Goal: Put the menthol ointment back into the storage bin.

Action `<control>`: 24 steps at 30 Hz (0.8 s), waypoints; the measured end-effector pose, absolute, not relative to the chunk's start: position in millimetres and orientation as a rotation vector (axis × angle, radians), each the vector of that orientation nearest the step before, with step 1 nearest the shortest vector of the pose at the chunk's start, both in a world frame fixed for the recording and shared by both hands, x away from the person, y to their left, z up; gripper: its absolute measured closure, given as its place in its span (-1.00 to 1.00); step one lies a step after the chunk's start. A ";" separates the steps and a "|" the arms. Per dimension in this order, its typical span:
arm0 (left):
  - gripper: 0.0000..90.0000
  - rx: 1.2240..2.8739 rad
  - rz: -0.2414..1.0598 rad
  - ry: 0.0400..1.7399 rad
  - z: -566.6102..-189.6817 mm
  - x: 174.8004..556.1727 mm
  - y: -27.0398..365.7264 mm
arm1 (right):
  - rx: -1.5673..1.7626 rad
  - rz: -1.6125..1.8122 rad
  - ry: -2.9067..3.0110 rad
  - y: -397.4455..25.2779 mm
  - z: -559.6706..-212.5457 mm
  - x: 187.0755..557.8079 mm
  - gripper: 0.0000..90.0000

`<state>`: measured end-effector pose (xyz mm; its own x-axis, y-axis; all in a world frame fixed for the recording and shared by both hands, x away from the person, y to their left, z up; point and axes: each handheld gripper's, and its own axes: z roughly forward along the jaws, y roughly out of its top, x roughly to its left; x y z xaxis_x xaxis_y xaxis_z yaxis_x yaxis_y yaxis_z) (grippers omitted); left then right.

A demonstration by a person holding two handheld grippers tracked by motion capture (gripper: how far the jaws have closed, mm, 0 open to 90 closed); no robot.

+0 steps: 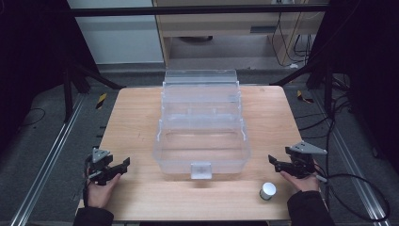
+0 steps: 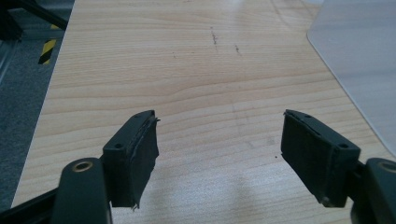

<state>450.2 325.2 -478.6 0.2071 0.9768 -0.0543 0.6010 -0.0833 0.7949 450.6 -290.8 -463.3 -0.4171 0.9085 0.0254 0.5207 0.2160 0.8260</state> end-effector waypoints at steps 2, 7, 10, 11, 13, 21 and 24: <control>-0.40 1.781 0.679 1.476 -478.0 449.6 324.8 | 1.283 1.064 2.051 -289.1 -461.4 448.8 -0.51; -0.40 1.788 0.674 1.477 -478.2 450.0 323.6 | 1.229 1.051 2.080 -286.5 -453.4 446.7 -0.47; -0.40 1.807 0.671 1.474 -479.3 450.4 322.3 | 1.198 1.042 2.087 -285.1 -448.6 445.9 -0.45; -0.40 1.809 0.671 1.472 -479.4 450.5 321.8 | 1.196 1.038 2.092 -284.2 -446.5 445.6 -0.44; -0.40 1.812 0.675 1.468 -478.8 450.1 321.1 | 1.203 1.024 2.111 -283.5 -443.2 445.5 -0.44; -0.41 1.824 0.673 1.467 -479.2 450.1 320.7 | 1.163 0.996 2.229 -277.1 -427.1 446.0 -0.45; -0.41 1.827 0.672 1.467 -479.2 450.2 320.4 | 1.131 0.956 2.301 -270.7 -421.5 447.4 -0.47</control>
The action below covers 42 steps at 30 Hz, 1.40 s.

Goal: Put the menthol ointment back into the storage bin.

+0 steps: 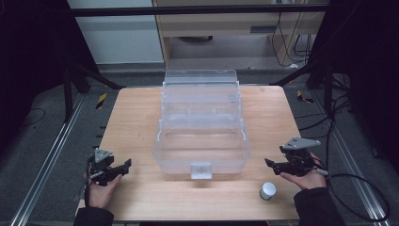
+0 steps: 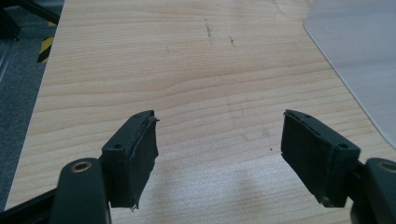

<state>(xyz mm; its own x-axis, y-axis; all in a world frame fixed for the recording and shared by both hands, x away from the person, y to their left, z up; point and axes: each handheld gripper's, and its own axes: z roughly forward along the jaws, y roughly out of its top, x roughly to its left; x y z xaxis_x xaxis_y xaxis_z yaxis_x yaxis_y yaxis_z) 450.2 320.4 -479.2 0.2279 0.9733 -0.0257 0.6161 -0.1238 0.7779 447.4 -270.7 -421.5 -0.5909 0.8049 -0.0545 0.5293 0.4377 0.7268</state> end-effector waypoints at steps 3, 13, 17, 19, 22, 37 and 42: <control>-0.41 1.828 0.668 1.470 -479.6 450.3 320.7 | 1.087 0.927 2.357 -265.4 -417.0 448.1 -0.48; -0.41 1.841 0.660 1.465 -479.9 450.9 319.9 | 0.948 0.889 2.528 -251.6 -400.8 446.5 -0.55; -0.41 1.845 0.653 1.464 -480.4 451.2 319.9 | 0.923 0.857 2.579 -248.0 -397.8 446.2 -0.56; -0.41 1.847 0.652 1.462 -480.5 451.4 319.6 | 0.906 0.824 2.613 -245.6 -396.8 445.7 -0.55; -0.41 1.854 0.645 1.461 -480.9 451.7 319.1 | 0.851 0.775 2.665 -241.6 -396.2 444.9 -0.53; -0.42 1.862 0.635 1.454 -481.3 452.0 318.6 | 0.649 0.565 2.864 -227.9 -396.4 433.4 -0.42; -0.42 1.866 0.633 1.454 -481.4 452.2 318.7 | 0.592 0.511 2.906 -226.3 -398.2 428.1 -0.39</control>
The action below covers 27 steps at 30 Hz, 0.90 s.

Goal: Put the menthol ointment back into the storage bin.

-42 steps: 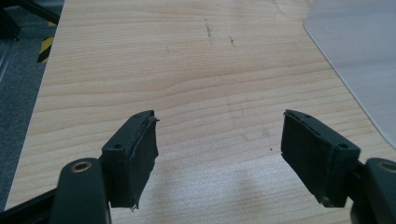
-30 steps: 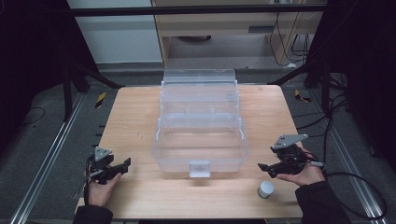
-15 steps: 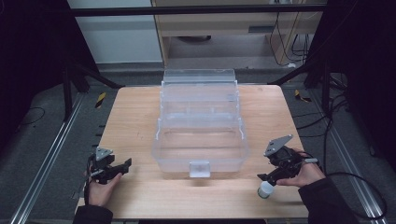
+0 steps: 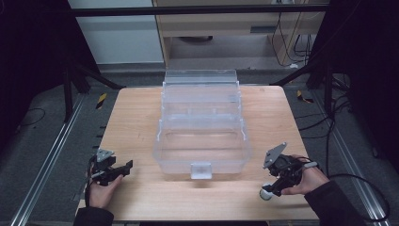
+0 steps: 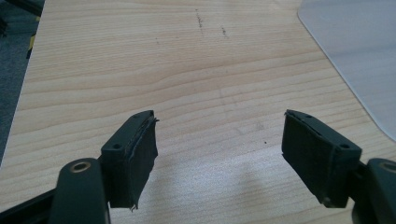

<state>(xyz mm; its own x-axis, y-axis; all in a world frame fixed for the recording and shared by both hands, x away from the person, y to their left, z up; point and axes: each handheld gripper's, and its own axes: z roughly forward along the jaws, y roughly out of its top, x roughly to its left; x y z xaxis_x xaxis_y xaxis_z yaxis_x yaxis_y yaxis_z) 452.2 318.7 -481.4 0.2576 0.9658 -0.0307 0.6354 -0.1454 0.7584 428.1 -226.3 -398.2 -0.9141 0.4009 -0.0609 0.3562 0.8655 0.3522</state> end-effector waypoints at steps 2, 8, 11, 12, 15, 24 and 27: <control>-0.42 1.866 0.633 1.454 -481.4 452.2 318.6 | 0.575 0.490 2.919 -225.4 -399.1 426.1 -0.37; -0.42 1.868 0.631 1.454 -481.5 452.3 318.6 | 0.503 0.419 2.964 -222.9 -403.2 421.0 -0.31; -0.42 1.869 0.632 1.454 -481.5 452.3 318.5 | 0.471 0.394 2.973 -222.8 -405.9 420.7 -0.27; -0.42 1.870 0.631 1.453 -481.6 452.4 318.5 | 0.468 0.378 2.978 -222.4 -407.0 420.2 -0.26; -0.42 1.870 0.631 1.454 -481.5 452.4 318.5 | 0.457 0.341 2.993 -220.9 -411.2 419.5 -0.23; -0.42 1.872 0.631 1.455 -481.7 452.6 318.5 | 0.411 0.281 3.027 -217.7 -421.6 420.6 -0.08; -0.41 1.873 0.631 1.455 -481.7 452.5 318.5 | 0.408 0.262 3.029 -216.2 -425.0 422.0 -0.04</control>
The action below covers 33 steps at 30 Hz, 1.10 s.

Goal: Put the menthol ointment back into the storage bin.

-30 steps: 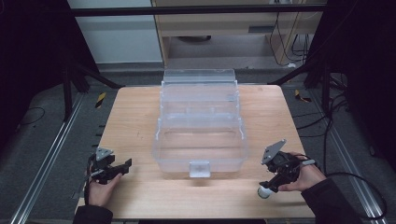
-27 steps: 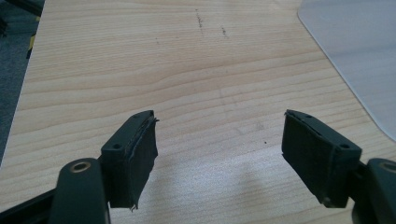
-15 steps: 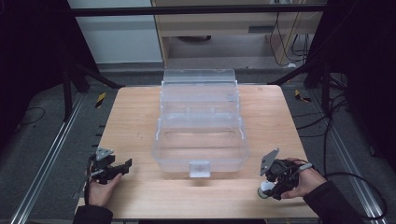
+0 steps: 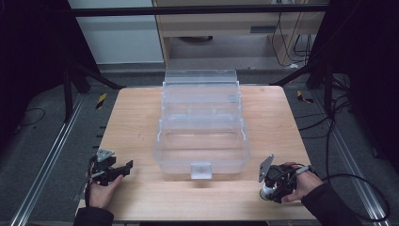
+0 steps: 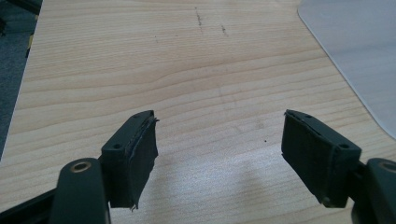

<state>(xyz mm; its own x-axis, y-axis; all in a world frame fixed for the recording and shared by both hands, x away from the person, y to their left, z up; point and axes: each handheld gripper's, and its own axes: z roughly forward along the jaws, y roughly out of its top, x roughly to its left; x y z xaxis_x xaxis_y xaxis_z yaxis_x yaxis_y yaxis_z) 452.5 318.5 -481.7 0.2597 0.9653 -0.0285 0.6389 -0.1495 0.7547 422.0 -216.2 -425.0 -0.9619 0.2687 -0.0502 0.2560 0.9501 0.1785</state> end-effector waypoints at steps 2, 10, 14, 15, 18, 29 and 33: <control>-0.41 1.873 0.630 1.455 -481.8 452.6 318.5 | 0.400 0.249 3.034 -215.3 -426.9 422.8 -0.01; -0.41 1.874 0.630 1.455 -481.7 452.6 318.5 | 0.405 0.216 3.047 -213.5 -430.2 426.0 0.10; -0.41 1.874 0.630 1.456 -481.8 452.7 318.5 | 0.415 0.212 3.046 -213.0 -430.6 426.4 0.11; -0.41 1.874 0.630 1.456 -481.8 452.7 318.5 | 0.408 0.215 3.047 -213.3 -430.8 427.3 0.11; -0.41 1.875 0.630 1.456 -481.7 452.6 318.5 | 0.432 0.194 3.056 -211.7 -429.9 427.2 0.12; -0.41 1.877 0.627 1.456 -481.9 452.7 318.2 | 0.495 0.238 3.017 -211.8 -405.8 432.8 0.12; -0.41 1.880 0.625 1.457 -482.1 452.8 318.1 | 0.529 0.284 2.988 -212.7 -393.6 435.7 0.12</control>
